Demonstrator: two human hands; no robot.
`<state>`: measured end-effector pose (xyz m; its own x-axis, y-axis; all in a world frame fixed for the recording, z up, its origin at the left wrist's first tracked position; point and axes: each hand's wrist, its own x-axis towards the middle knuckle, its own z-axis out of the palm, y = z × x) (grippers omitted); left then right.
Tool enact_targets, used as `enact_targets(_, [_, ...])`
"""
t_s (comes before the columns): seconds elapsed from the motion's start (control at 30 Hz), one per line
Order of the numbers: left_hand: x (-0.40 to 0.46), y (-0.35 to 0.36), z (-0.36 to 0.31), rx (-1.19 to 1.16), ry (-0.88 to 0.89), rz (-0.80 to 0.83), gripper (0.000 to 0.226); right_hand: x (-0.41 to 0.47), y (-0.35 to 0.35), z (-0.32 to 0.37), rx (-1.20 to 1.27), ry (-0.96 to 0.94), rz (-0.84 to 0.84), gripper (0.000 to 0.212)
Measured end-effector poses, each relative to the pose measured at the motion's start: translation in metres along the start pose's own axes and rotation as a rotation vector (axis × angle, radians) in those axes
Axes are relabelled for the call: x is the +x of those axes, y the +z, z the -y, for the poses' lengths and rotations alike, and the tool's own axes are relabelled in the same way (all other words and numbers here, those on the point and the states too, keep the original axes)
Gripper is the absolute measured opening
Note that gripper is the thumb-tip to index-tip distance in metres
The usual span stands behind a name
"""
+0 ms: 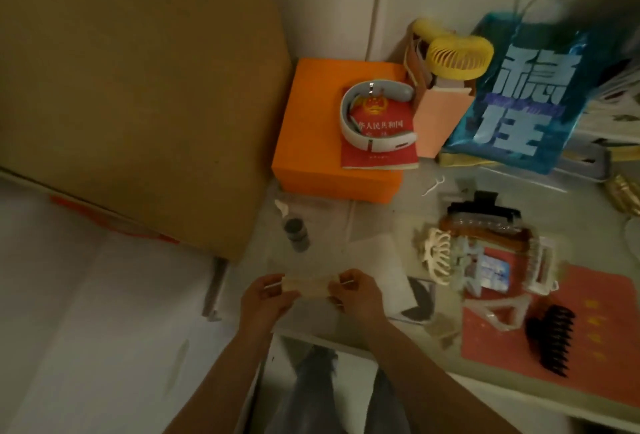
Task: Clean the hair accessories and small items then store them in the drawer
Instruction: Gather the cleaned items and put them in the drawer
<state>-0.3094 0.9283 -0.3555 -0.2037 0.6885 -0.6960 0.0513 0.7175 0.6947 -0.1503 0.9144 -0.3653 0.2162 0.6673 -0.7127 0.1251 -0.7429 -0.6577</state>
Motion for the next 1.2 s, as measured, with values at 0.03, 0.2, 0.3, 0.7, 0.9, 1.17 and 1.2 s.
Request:
enact_targets(0.03, [0.012,-0.008,0.001,0.024,0.007,-0.009,0.034,0.002,0.014,0.000,-0.003,0.010,-0.030,0.008])
enact_targets(0.2, [0.061,-0.036,0.006,0.119,0.026,-0.036,0.030,0.009,0.061,0.001,-0.078,0.039,-0.112,0.007])
enact_targets(0.3, [0.080,-0.040,0.008,0.151,0.056,-0.046,0.027,0.019,0.073,0.003,-0.064,0.023,-0.160,0.008])
enact_targets(0.7, [0.089,-0.028,0.021,0.271,0.150,-0.121,0.018,0.031,0.096,-0.012,-0.045,-0.005,-0.348,0.019])
enact_targets(0.9, [0.086,-0.025,0.020,0.334,0.118,-0.143,0.019,0.034,0.095,-0.014,-0.054,0.005,-0.368,0.024])
enact_targets(1.17, [0.081,-0.024,0.015,0.328,0.126,-0.139,0.014,0.035,0.089,-0.016,-0.107,-0.051,-0.330,0.024])
enact_targets(1.2, [0.079,-0.023,0.014,0.312,0.126,-0.140,0.014,0.034,0.087,-0.016,-0.096,-0.055,-0.312,0.023])
